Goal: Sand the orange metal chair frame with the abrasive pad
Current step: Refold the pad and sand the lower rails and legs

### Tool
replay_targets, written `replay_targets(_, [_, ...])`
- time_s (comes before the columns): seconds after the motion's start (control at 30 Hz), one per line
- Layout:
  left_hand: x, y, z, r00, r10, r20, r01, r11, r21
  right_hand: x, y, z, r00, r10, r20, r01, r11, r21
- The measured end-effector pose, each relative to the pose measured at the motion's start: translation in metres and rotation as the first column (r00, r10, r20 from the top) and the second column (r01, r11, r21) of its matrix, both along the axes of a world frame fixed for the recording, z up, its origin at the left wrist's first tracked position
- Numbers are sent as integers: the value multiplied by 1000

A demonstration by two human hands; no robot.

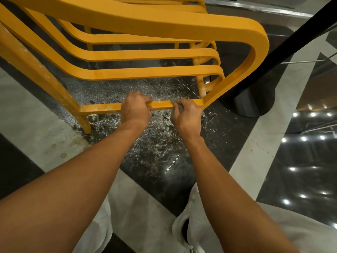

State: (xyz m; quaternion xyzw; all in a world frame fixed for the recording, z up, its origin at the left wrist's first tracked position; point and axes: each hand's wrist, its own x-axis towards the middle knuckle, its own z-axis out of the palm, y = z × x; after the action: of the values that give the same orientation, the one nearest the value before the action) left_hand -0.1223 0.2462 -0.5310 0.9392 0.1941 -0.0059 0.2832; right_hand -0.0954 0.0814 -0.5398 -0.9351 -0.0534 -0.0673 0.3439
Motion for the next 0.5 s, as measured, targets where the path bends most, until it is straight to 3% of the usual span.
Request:
replay_targets(0.17, [0, 1, 2, 1000, 14, 12, -13, 999, -51, 10, -9, 0, 986, -166, 2, 166, 986, 19])
replay_targets(0.33, [1, 1, 0, 1000, -11, 13, 11, 1000, 2, 0, 5, -2, 999, 53, 7, -53, 998, -32])
replay_targets(0.5, [2, 2, -2, 1000, 0, 17, 0, 1000, -28, 9, 0, -4, 989, -149, 27, 149, 989, 2])
